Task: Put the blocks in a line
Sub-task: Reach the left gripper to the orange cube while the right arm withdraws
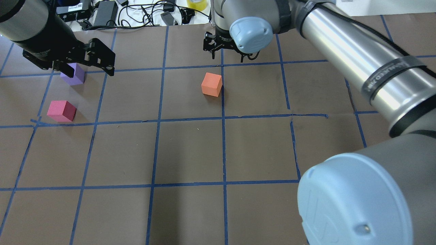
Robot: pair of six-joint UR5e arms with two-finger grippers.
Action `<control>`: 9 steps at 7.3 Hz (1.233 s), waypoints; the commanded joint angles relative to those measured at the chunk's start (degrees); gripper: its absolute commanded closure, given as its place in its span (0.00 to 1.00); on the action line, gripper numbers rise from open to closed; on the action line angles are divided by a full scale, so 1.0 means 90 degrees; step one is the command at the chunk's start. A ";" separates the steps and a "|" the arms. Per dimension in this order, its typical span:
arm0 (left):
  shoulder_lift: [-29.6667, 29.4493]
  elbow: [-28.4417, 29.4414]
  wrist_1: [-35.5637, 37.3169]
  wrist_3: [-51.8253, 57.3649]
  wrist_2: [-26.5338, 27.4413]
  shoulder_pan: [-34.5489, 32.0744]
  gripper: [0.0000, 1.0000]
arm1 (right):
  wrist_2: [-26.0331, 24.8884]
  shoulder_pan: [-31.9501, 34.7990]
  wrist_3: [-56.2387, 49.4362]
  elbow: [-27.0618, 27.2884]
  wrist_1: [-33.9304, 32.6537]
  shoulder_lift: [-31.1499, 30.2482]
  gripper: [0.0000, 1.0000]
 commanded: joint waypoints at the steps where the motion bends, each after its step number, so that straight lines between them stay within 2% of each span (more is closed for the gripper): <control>1: -0.1000 -0.0080 0.1330 -0.0190 -0.0028 -0.0214 0.00 | -0.0026 -0.0829 -0.0917 0.0694 0.0519 -0.0985 0.00; 2: -0.1440 -0.0080 0.1821 -0.0191 -0.0019 -0.0632 0.00 | 0.0023 -0.1104 -0.1384 0.1143 0.0521 -0.1445 0.00; 3: -0.1947 -0.0080 0.2387 -0.0191 -0.0028 -0.0916 0.00 | -0.0064 -0.1106 -0.1321 0.1534 0.0473 -0.1749 0.00; 4: -0.2397 -0.0060 0.2596 -0.0171 0.0010 -0.1190 0.00 | -0.0026 -0.1116 -0.1407 0.1664 0.0405 -0.1868 0.00; 7: -0.3502 0.0221 0.4184 -0.0200 -0.0048 -0.1953 0.00 | -0.0084 -0.1146 -0.1321 0.1675 0.0033 -0.1917 0.00; 9: -0.3962 0.0321 0.4761 -0.0200 -0.0369 -0.1993 0.00 | -0.0055 -0.1107 -0.1320 0.1723 0.0538 -0.2248 0.00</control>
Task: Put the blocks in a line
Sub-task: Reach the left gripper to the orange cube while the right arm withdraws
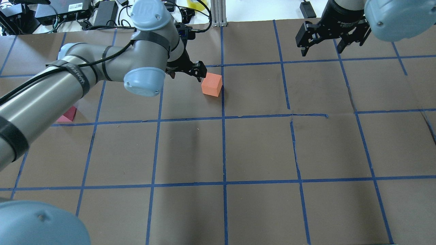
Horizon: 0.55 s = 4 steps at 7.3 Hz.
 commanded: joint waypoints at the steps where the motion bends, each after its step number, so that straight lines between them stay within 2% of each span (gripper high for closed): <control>1: -0.0512 0.0061 0.0742 0.0013 -0.0185 -0.0047 0.00 | 0.0073 0.0062 0.0060 0.0117 0.0294 -0.0334 0.00; 3: -0.0767 0.0071 0.0861 -0.0200 -0.0272 -0.0057 0.00 | 0.0074 0.0275 0.0061 0.0429 0.0295 -0.0569 0.00; 4: -0.0894 0.0071 0.0891 -0.0501 -0.0563 -0.0066 0.00 | 0.0064 0.0393 0.0061 0.0440 0.0391 -0.0627 0.00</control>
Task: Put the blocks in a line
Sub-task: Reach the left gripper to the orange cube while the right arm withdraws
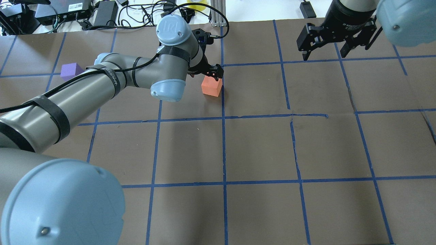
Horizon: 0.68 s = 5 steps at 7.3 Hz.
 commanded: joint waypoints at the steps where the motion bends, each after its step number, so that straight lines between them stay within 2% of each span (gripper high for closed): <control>1: -0.0265 -0.0007 0.0363 -0.0490 -0.0318 -0.0019 0.02 | -0.0005 0.0199 0.0002 0.0070 0.0227 -0.0100 0.00; 2: -0.0324 0.0013 0.0550 -0.0308 -0.0300 -0.0010 0.37 | -0.0015 0.0199 0.0002 0.0070 0.0228 -0.0110 0.00; 3: -0.0373 0.0013 0.0561 0.0042 -0.0232 -0.0010 0.54 | -0.0015 0.0199 -0.0007 0.0079 0.0247 -0.0158 0.00; 4: -0.0374 0.0022 0.0552 0.0094 -0.0202 -0.0010 0.80 | -0.0034 0.0199 -0.0007 0.0089 0.0248 -0.0159 0.00; 5: -0.0267 0.0013 0.0532 0.0104 0.0059 -0.0010 1.00 | -0.0063 0.0199 -0.0007 0.0099 0.0248 -0.0149 0.00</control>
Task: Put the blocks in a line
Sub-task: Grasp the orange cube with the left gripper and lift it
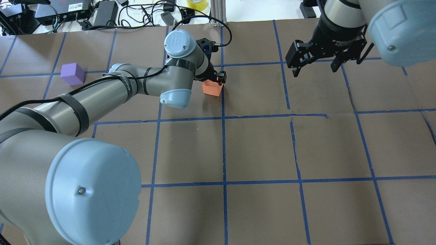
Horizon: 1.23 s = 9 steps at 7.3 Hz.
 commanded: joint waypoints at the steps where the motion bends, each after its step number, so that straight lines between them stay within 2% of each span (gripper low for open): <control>1: 0.0236 0.0073 -0.0005 0.0082 0.0365 0.0118 1.00 | -0.0040 0.0003 -0.0001 0.0013 0.0005 -0.0001 0.00; 3: 0.0626 0.0123 -0.0481 0.0344 0.0396 0.1071 1.00 | -0.0050 -0.0007 -0.0001 0.0032 0.0005 0.0009 0.00; 4: 0.0841 0.0122 -0.0918 0.0414 0.0763 0.1453 1.00 | -0.0059 -0.0007 -0.0001 0.0032 0.0005 0.0009 0.00; 5: 0.1046 0.0122 -0.1358 0.0385 0.0864 0.1824 1.00 | -0.0069 -0.0007 -0.0001 0.0032 0.0005 0.0009 0.00; 9: 0.1399 0.0084 -0.2034 0.0570 0.0660 0.3232 1.00 | -0.0137 -0.0007 -0.0001 0.0061 0.0015 0.0019 0.00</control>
